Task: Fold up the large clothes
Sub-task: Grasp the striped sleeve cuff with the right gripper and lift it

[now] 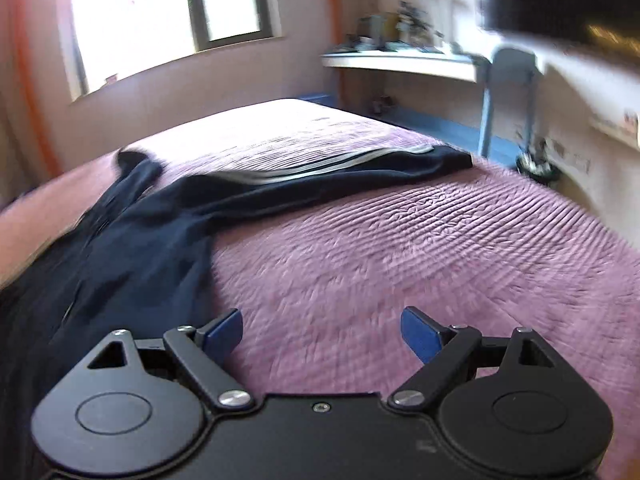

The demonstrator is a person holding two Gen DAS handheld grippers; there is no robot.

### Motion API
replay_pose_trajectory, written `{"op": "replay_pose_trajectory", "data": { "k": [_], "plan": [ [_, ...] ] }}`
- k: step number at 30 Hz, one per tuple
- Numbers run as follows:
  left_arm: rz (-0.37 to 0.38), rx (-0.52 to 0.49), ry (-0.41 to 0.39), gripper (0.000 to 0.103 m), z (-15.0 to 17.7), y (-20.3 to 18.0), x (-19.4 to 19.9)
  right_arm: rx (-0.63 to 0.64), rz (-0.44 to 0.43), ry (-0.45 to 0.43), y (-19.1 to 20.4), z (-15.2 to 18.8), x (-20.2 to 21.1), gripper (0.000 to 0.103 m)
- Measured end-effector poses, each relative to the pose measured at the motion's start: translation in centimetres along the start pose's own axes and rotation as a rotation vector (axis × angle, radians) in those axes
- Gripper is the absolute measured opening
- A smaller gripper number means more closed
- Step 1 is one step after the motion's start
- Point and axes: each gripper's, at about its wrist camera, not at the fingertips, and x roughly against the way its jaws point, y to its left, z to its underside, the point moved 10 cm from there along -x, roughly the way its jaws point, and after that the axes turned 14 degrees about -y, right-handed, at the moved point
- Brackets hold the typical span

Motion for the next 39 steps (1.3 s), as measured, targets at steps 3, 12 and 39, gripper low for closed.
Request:
{"op": "replay_pose_trajectory", "data": {
  "k": [3,12,39],
  "plan": [
    [0.005,-0.031,0.048,0.094,-0.2,-2.0,-5.6,-0.075,0.034,-0.004,-2.1,-1.3,-5.6,0.102],
    [-0.024,-0.003,0.171,0.098,-1.9,-5.2,-12.1,-0.37,0.051,0.051,-15.3,-10.4,-19.8,0.1],
    [-0.135,0.025,0.265,0.098,-4.1,-14.1,-19.9,-0.541,0.213,0.131,-28.3,-10.2,-33.3,0.095]
  ]
}}
